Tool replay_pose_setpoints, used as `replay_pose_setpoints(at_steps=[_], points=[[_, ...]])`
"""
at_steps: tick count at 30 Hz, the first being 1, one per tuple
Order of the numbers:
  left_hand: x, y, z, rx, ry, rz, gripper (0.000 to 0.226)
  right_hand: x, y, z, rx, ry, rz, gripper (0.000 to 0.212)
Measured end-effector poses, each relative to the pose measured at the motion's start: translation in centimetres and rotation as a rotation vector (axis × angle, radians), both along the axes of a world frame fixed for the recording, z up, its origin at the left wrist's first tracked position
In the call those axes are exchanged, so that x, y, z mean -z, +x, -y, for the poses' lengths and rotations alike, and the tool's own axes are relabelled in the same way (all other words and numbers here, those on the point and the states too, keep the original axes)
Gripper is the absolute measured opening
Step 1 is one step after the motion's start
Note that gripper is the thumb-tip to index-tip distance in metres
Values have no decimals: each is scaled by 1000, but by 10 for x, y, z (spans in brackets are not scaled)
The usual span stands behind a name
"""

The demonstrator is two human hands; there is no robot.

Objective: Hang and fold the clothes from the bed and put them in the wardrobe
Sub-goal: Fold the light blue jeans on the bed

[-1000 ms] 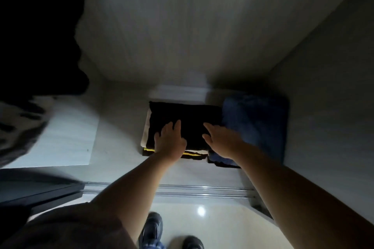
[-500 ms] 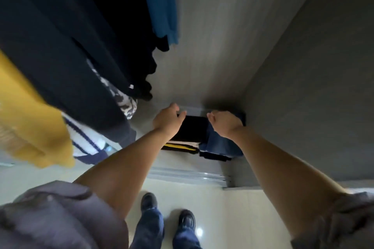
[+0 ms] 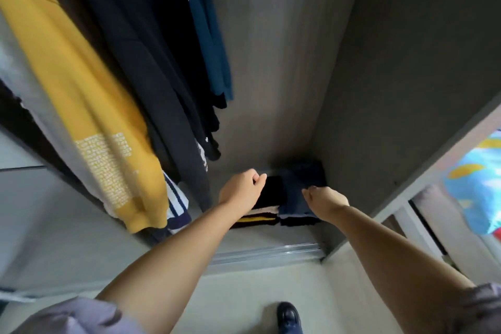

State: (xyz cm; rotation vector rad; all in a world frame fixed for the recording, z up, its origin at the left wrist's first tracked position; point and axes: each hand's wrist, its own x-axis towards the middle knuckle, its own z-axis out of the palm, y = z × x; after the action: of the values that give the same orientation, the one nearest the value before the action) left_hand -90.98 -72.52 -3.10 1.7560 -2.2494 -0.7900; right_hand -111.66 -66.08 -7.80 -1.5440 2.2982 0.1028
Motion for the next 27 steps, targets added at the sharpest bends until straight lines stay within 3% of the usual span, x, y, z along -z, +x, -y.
replay_pose_setpoints(at_steps=[4, 8, 16, 27], points=[[-21, 27, -12, 104, -41, 17, 37, -8, 32, -40, 94, -94, 55, 47], [-27, -10, -49, 267, -25, 53, 39, -22, 28, -99, 212, -151, 82, 49], [-41, -181, -194, 737, 24, -8, 44, -50, -84, -288, 576, -198, 1, 49], [-42, -417, -433, 1239, -49, 27, 29, -72, -253, -572, 986, -140, -25, 37]])
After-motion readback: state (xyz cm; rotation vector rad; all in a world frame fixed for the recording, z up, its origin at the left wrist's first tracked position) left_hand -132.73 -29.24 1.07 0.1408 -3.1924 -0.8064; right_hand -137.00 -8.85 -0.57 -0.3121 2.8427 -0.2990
